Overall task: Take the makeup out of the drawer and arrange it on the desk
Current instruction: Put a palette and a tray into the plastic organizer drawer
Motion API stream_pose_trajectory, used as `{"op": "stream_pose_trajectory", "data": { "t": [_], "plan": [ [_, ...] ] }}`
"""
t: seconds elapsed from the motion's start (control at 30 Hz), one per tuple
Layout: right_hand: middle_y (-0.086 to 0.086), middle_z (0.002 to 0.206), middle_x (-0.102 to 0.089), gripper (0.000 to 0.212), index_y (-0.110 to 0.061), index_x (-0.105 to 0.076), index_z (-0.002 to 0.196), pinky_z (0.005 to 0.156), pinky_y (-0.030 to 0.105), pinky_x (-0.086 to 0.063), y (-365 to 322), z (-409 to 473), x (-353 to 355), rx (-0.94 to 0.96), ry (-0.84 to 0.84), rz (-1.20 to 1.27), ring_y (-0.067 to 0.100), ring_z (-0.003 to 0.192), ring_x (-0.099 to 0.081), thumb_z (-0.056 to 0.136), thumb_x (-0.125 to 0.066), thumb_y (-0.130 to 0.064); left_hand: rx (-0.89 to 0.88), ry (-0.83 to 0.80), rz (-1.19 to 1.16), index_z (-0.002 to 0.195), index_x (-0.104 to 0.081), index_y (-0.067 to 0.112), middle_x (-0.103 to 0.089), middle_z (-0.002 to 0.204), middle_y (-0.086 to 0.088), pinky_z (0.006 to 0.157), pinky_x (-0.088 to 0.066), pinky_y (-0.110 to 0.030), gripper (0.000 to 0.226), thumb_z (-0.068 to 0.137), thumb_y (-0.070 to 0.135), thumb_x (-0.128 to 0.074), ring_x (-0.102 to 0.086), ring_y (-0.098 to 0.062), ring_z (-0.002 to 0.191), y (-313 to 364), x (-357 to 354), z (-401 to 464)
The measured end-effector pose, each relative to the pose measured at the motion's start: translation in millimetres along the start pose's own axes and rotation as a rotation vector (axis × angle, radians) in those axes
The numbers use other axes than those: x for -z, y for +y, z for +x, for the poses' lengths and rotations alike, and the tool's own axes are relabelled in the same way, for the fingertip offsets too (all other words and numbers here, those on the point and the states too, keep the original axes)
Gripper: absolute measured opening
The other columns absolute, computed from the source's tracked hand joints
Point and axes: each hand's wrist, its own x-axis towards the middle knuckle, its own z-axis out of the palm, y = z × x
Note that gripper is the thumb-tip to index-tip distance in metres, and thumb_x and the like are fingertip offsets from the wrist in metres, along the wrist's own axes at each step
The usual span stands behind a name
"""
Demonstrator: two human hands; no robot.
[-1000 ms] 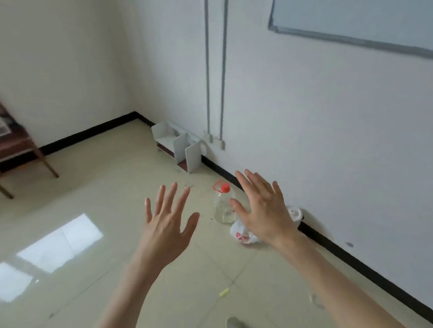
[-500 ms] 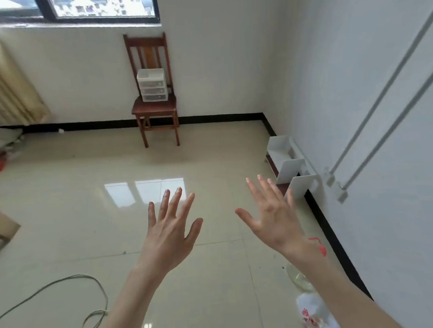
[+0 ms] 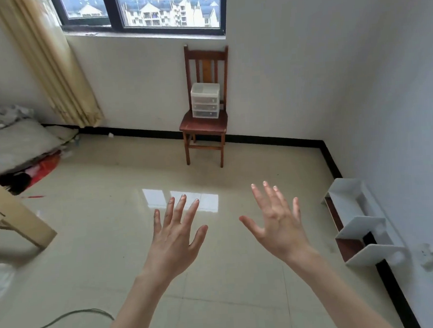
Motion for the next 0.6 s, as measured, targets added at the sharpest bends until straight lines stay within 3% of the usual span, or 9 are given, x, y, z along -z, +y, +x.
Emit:
{"op": "stream_pose_trajectory", "data": {
  "t": [0.47,0.6],
  "plan": [
    [-0.002,0.158,0.001,0.075,-0.034,-0.001,0.148,0.113,0.053,0.004,7.9,295.0,-25.9,0.031,-0.026,-0.002,0.016,0.145,0.004,0.088,-0.034,-0.064,0.076,-0.001,-0.058,0.147,-0.006,0.035,0.001,0.157,0.005,0.114,0.012,-0.041,0.065,0.087,0.058,-0.017,0.016,-0.012,0.142,-66.5,-14.6,277.2],
    [-0.001,0.158,0.001,0.074,-0.033,-0.003,0.149,0.113,0.053,0.004,17.6,391.3,-31.5,0.054,-0.039,0.019,0.016,0.145,0.004,0.089,-0.036,-0.061,0.090,-0.001,-0.052,0.147,-0.008,0.034,0.000,0.157,0.004,0.114,0.010,-0.042,0.062,0.091,0.054,-0.024,0.015,-0.013,0.143,-75.6,-26.2,369.6]
  ]
}}
